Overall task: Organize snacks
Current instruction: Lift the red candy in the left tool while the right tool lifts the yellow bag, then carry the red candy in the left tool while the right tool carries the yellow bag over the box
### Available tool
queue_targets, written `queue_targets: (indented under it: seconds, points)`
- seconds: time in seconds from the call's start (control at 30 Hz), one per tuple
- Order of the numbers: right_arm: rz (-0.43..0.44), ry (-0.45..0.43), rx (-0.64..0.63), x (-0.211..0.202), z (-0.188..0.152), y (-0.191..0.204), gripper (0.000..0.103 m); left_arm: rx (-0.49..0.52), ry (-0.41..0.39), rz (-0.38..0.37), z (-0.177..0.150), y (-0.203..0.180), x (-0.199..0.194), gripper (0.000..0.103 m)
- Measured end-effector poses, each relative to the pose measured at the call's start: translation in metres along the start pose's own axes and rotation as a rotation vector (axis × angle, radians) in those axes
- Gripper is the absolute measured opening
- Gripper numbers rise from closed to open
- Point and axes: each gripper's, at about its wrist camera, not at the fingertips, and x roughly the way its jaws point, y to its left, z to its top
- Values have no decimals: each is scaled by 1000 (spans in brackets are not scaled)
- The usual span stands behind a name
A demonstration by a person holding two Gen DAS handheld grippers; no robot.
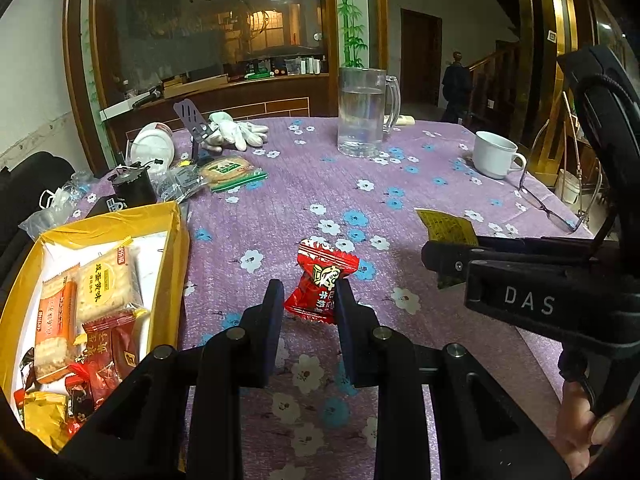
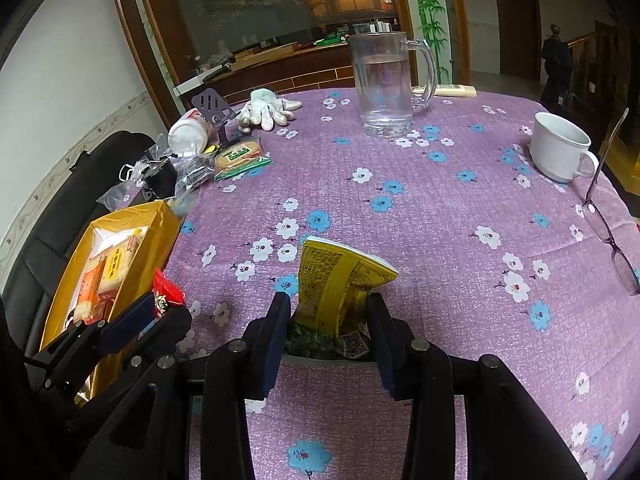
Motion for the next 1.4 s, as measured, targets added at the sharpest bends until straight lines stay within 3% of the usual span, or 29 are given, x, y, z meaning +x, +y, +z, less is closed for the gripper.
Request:
queue_targets:
  seconds: [0.9,1.03,1.2,1.4]
  points:
    - [0,-38,24,-8,2,-5,41,19,-72,49,2,-3,-12,23]
    - [-2,-65,28,-13,3,-5,41,17,-110,60,4,-3,-24,23]
    - [16,-101,55,-23,6,-7,41,-26,-134,22,2,6,-51,23]
    - [86,-125,40,-36,4,15,41,-92,-152,17,-8,38,-82,23]
